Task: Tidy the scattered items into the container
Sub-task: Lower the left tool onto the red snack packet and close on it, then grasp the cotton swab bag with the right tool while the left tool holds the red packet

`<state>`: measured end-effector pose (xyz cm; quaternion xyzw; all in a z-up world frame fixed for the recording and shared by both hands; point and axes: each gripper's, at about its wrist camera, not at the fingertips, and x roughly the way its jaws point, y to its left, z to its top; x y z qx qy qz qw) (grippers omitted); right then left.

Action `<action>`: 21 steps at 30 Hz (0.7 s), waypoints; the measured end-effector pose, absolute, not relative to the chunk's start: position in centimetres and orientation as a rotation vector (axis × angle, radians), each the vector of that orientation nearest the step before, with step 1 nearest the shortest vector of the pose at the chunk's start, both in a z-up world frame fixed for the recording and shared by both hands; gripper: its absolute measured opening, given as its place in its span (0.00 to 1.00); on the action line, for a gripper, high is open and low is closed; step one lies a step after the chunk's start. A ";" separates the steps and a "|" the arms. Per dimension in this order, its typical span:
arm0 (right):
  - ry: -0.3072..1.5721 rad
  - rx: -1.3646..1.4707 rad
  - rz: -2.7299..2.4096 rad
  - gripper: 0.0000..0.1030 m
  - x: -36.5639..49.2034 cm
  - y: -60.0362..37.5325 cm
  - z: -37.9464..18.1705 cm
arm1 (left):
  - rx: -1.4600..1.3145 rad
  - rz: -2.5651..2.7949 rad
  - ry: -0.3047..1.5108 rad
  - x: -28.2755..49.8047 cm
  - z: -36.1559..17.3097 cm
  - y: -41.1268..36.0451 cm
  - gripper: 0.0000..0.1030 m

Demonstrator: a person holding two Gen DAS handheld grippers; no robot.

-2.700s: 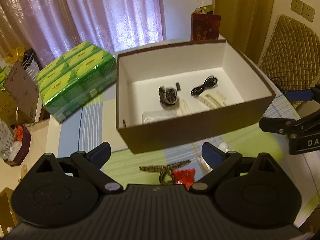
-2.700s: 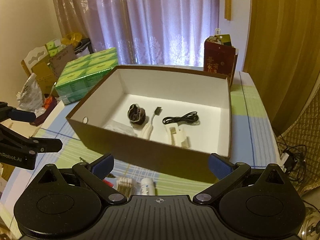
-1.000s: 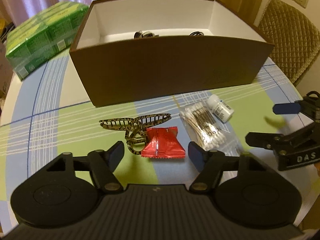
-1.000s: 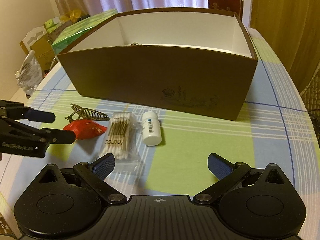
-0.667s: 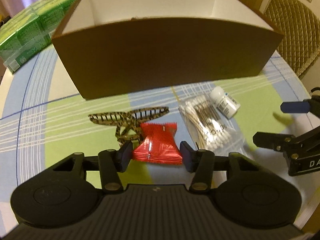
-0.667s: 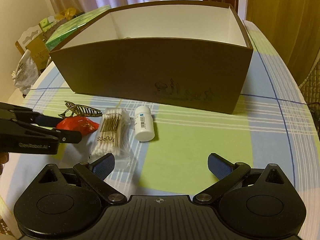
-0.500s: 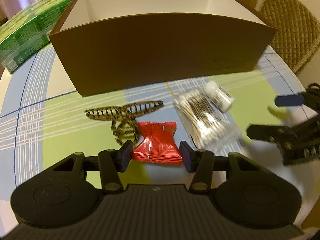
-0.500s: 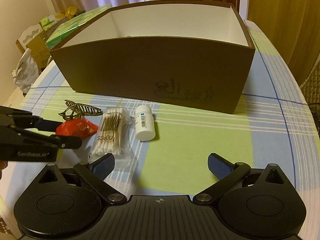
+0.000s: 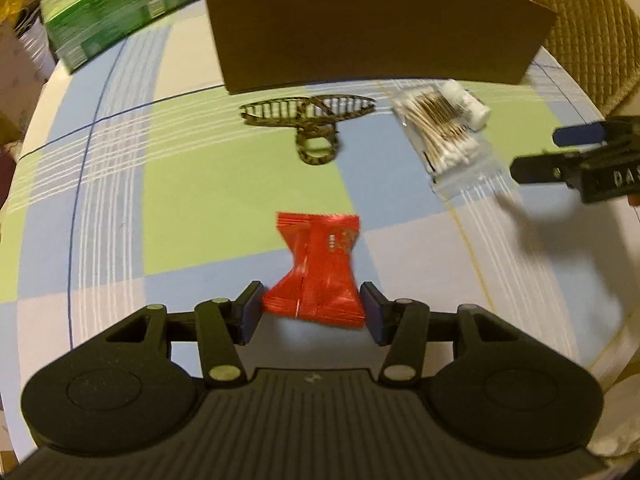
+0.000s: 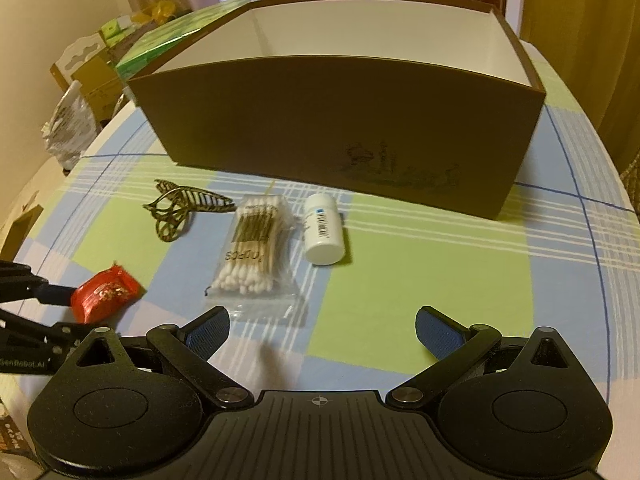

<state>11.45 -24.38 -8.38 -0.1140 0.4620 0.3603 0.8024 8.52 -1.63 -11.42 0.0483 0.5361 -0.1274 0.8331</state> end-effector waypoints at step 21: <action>0.974 -0.242 0.828 1.00 10.3 -21.9 -7.5 | 0.120 -0.286 1.140 11.2 -11.3 -2.3 0.27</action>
